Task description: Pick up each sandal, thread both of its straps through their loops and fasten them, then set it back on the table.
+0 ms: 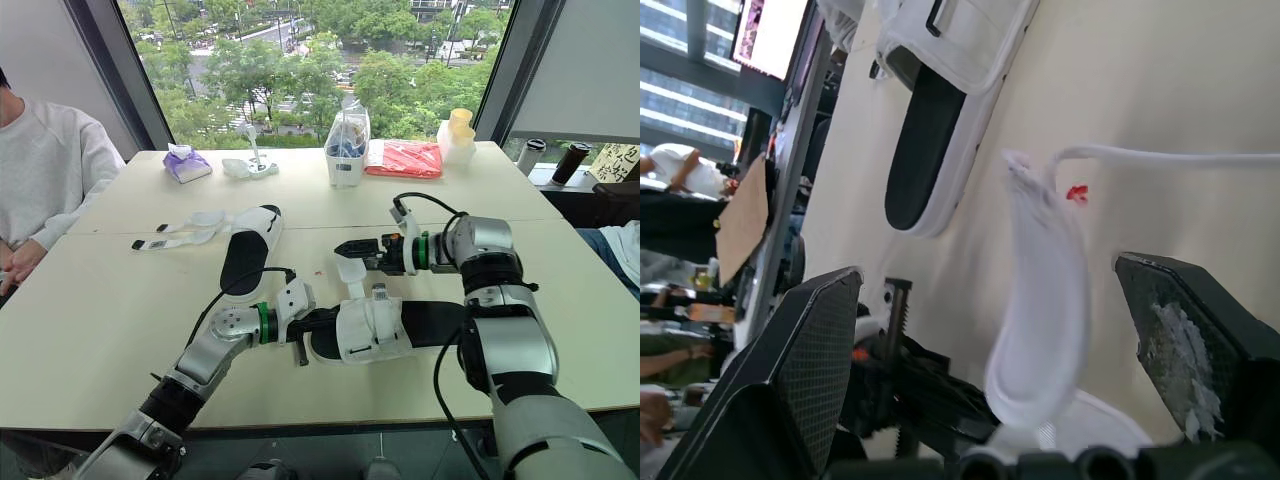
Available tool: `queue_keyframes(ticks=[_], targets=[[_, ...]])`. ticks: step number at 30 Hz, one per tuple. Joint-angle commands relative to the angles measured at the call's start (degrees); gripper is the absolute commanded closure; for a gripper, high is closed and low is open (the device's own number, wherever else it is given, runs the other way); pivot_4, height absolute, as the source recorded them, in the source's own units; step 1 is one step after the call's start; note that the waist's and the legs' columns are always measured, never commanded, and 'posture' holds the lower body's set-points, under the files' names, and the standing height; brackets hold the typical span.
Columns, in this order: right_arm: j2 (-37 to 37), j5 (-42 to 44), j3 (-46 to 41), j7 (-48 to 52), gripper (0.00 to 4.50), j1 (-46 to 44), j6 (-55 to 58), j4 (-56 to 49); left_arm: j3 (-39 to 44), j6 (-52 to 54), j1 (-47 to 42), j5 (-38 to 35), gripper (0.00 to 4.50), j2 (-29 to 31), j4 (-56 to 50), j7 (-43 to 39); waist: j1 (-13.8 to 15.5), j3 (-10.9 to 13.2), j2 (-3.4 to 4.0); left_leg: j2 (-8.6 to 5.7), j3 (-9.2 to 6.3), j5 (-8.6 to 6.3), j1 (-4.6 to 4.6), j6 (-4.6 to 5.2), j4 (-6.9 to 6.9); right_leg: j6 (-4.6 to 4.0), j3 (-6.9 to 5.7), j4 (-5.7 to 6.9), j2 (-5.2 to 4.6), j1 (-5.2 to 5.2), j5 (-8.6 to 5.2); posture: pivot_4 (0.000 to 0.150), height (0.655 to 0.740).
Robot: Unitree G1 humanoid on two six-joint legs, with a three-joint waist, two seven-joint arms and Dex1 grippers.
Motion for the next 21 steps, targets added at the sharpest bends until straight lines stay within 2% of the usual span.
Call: queue_keyframes(ticks=[1,8,14,17,20,21], targets=[[1.27,-0.25,-4.73,-5.89,0.15,-4.17,-3.77,6.12,-1.49,1.22,1.38,3.42,4.5,0.12,4.16,1.64,0.15,0.0,0.0,-0.03,-0.02,0.0,-0.03,0.0,0.0,0.0,0.0,0.0,-0.01,-0.02,0.0,0.15,0.74],[3.89,0.36,-13.01,-17.79,0.15,-8.63,-16.12,17.31,-1.13,0.97,1.36,3.38,4.5,-0.02,4.57,2.39,-0.12,0.0,0.0,-0.11,0.02,0.01,-0.07,0.0,-0.01,0.01,0.03,0.09,-0.02,-0.11,0.01,0.15,0.74],[5.22,-0.02,-16.69,-21.37,0.15,-10.32,-21.17,21.05,-1.14,0.97,1.78,3.38,4.5,-0.09,4.24,2.93,-0.18,0.0,0.01,-0.14,0.03,0.01,-0.07,0.01,-0.01,0.02,0.04,0.13,-0.01,-0.11,0.01,0.15,0.74],[5.84,-1.82,-15.41,-20.77,0.94,-10.51,-21.82,21.69,-1.09,1.12,1.94,3.33,4.5,-0.04,4.1,3.12,-0.19,0.0,0.01,-0.15,0.03,0.01,-0.07,0.01,0.0,0.03,0.04,0.15,0.0,-0.11,0.02,0.15,0.74],[6.35,-5.1,-12.32,-19.37,2.35,-10.22,-22.28,21.99,-1.03,1.16,2.07,3.27,4.5,0.19,4.03,3.07,-0.25,0.0,0.02,-0.18,0.04,0.01,-0.06,0.01,0.01,0.03,0.04,0.19,0.01,-0.11,0.02,0.15,0.74],[6.26,-5.88,-11.77,-18.94,2.35,-10.27,-22.11,22.31,-1.04,1.16,2.11,3.28,4.5,0.22,4.01,3.08,-0.25,0.0,0.02,-0.18,0.04,0.01,-0.05,0.01,0.01,0.04,0.04,0.21,0.01,-0.12,0.02,0.15,0.74]])
